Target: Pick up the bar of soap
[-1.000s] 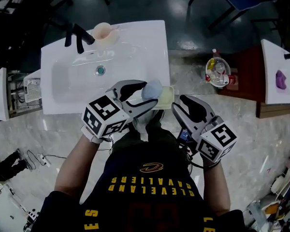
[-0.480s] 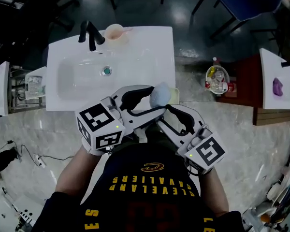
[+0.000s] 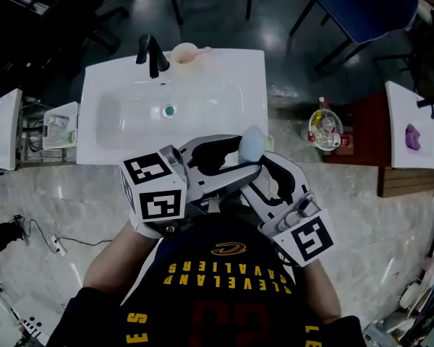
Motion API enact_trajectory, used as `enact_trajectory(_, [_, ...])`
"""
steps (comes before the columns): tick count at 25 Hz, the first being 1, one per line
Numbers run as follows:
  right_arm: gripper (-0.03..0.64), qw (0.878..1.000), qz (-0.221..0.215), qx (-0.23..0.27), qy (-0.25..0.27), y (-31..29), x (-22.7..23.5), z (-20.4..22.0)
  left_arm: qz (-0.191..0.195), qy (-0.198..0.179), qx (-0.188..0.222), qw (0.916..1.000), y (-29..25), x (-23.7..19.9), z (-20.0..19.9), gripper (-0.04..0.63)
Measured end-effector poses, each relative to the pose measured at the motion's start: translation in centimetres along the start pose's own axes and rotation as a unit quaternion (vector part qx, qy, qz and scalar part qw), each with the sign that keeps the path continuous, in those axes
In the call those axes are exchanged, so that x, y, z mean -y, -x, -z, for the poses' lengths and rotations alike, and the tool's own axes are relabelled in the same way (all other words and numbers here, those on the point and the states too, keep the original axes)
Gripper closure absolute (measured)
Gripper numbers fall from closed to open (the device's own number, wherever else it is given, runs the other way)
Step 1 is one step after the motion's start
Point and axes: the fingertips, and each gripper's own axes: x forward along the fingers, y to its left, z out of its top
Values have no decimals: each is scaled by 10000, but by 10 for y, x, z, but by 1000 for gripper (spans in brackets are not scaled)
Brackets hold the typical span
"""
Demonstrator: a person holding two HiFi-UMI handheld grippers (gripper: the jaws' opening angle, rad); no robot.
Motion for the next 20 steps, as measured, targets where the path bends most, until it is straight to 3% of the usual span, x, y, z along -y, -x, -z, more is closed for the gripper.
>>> enact_trajectory(8, [431,9991,-356,-80,214,1,-16,-2,204,196,-113,9995,11,7,5,330])
enact_trajectory(15, [431,9979,-617,-76,197,1,-26,-4,508,802,43,9955,21,5,8,328])
enact_trajectory(20, [430,9982,-563,-63,208,-3,-32,-6,802,1196,303,9891,29,2,10,328])
